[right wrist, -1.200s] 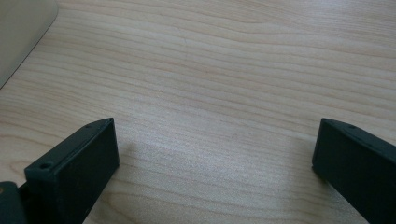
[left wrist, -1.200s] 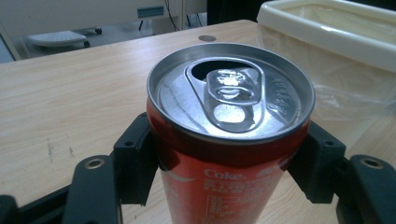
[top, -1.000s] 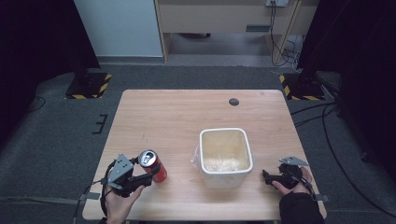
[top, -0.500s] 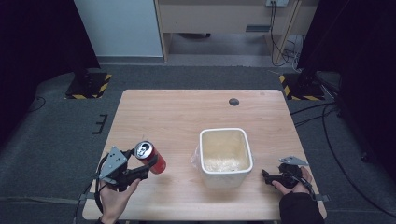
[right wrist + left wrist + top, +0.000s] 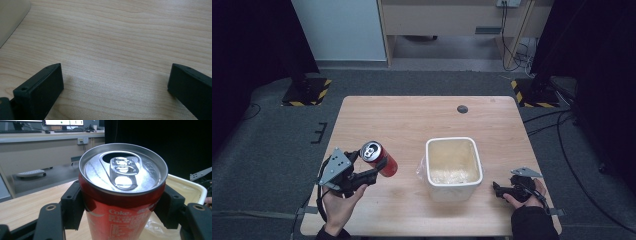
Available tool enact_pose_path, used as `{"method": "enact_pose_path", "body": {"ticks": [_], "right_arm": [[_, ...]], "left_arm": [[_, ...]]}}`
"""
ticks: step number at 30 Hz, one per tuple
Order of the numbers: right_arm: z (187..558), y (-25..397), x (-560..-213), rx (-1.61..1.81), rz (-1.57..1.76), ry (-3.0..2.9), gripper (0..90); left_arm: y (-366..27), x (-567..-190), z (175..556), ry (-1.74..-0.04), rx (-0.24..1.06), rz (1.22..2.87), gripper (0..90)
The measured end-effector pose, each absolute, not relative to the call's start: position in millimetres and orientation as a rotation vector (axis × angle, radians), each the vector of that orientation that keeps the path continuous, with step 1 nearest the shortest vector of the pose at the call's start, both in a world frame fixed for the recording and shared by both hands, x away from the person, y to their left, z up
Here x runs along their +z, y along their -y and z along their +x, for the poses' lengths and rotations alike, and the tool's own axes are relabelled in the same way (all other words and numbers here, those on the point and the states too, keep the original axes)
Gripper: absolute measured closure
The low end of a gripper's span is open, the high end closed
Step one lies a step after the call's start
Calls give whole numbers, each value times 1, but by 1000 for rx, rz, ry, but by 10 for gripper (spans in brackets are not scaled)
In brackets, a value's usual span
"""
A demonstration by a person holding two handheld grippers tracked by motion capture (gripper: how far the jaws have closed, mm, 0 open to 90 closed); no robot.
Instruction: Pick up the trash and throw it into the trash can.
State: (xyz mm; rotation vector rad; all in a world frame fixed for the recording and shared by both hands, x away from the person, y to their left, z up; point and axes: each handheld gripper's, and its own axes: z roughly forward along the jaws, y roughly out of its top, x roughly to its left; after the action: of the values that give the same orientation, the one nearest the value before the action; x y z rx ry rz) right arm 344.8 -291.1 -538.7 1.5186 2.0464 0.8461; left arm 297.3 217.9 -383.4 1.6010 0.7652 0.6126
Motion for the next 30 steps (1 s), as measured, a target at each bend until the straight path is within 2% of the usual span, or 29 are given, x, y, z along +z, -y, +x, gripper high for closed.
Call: {"method": "enact_pose_path", "body": {"ticks": [30], "right_arm": [[345,291,-539,846,1518,-2047,4]], "left_arm": [[-172,-347,305,-637,603,1560,333]]}}
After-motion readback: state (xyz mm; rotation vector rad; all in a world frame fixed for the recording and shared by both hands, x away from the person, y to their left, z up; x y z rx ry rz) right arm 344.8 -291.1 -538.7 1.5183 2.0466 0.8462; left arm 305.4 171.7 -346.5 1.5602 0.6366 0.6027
